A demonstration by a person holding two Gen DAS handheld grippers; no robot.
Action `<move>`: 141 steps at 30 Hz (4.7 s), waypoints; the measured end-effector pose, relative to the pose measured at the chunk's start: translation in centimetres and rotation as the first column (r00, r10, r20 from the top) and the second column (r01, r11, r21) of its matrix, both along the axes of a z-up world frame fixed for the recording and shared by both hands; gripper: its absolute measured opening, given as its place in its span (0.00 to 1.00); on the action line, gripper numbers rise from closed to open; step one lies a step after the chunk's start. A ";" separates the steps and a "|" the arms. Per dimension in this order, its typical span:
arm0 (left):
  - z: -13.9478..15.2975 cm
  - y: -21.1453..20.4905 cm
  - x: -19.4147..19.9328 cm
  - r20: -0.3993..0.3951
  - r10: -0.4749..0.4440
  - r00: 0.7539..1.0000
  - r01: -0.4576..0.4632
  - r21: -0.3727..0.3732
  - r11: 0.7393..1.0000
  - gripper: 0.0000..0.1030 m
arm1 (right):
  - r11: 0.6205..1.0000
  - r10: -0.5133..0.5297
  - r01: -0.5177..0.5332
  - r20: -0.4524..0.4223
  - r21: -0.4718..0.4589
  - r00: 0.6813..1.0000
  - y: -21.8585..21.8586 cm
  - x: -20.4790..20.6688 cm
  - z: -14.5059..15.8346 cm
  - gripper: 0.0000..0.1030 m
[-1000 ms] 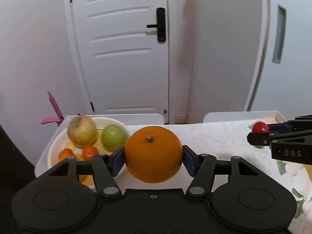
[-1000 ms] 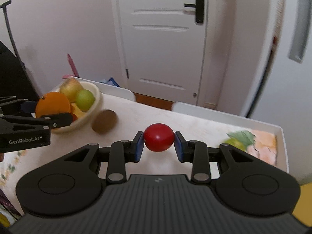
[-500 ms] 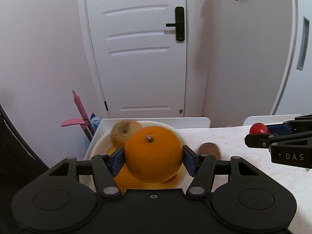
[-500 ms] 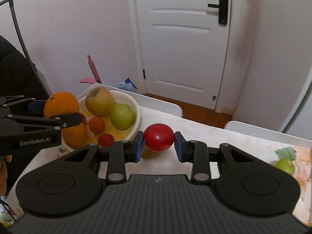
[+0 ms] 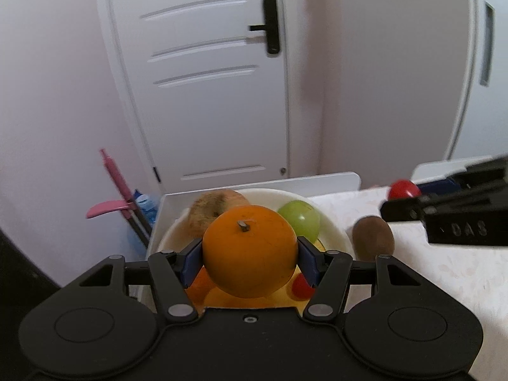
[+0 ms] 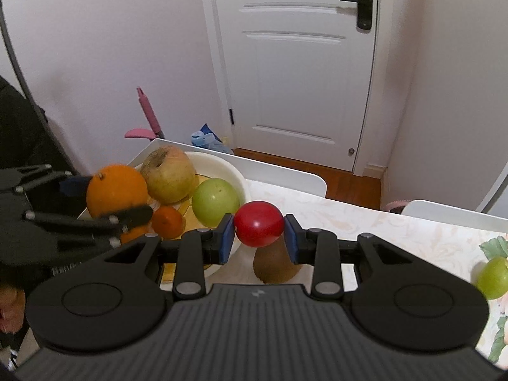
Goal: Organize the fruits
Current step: 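Carry the orange with the left tool while the right tool carries the tomato to the bowl, then release the orange with the left tool while the right tool releases the tomato into the bowl, then move both tools back over the kiwi and green apple on the table, then grasp the brown kiwi with the left tool while the right tool grasps the green apple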
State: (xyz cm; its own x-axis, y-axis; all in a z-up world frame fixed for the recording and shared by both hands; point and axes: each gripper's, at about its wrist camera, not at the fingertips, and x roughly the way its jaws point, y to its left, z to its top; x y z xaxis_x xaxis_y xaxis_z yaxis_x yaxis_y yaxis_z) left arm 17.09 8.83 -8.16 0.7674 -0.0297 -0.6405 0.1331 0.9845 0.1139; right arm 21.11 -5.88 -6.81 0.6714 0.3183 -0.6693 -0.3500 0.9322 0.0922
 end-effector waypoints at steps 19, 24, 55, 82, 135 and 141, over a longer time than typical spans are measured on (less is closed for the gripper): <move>-3.8 -2.9 -0.1 -0.003 -0.130 0.992 0.129 0.115 0.985 0.75 | 0.999 -0.012 0.011 -0.035 -0.035 0.999 -0.3 -0.2 -1.3 0.47; -2.9 -2.6 -0.8 0.032 -0.114 0.993 0.111 0.082 0.990 0.89 | 0.999 0.009 -0.010 -0.029 -0.034 1.000 -0.2 -0.1 -0.9 0.47; -2.2 0.5 -6.0 -0.021 0.186 0.982 -0.186 -0.047 0.981 1.00 | 0.975 0.221 -0.216 -0.111 0.061 0.969 3.0 3.8 -3.8 0.47; 0.1 -2.9 -6.5 0.006 0.206 0.979 -0.206 -0.029 0.978 1.00 | 0.987 0.129 -0.126 -0.023 0.098 0.991 -3.7 -0.3 0.1 1.00; -7.9 -16.5 5.1 0.009 0.260 0.965 -0.260 0.068 0.963 0.67 | 0.979 -0.202 0.203 -0.055 0.015 0.978 -26.8 0.6 -7.4 1.00; -7.7 -16.2 5.2 0.004 0.283 0.959 -0.282 0.065 0.957 0.55 | 0.979 -0.203 0.203 -0.047 0.008 0.978 -26.8 1.0 -7.7 1.00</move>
State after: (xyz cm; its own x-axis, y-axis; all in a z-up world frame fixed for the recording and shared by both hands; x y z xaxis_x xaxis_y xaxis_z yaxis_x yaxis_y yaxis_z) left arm 22.25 -7.33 -15.90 0.7351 0.2289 -0.6381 -0.1487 0.9728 0.1778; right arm 22.08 -32.64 -14.47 0.6915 0.1868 -0.6978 -0.1486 0.9821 0.1157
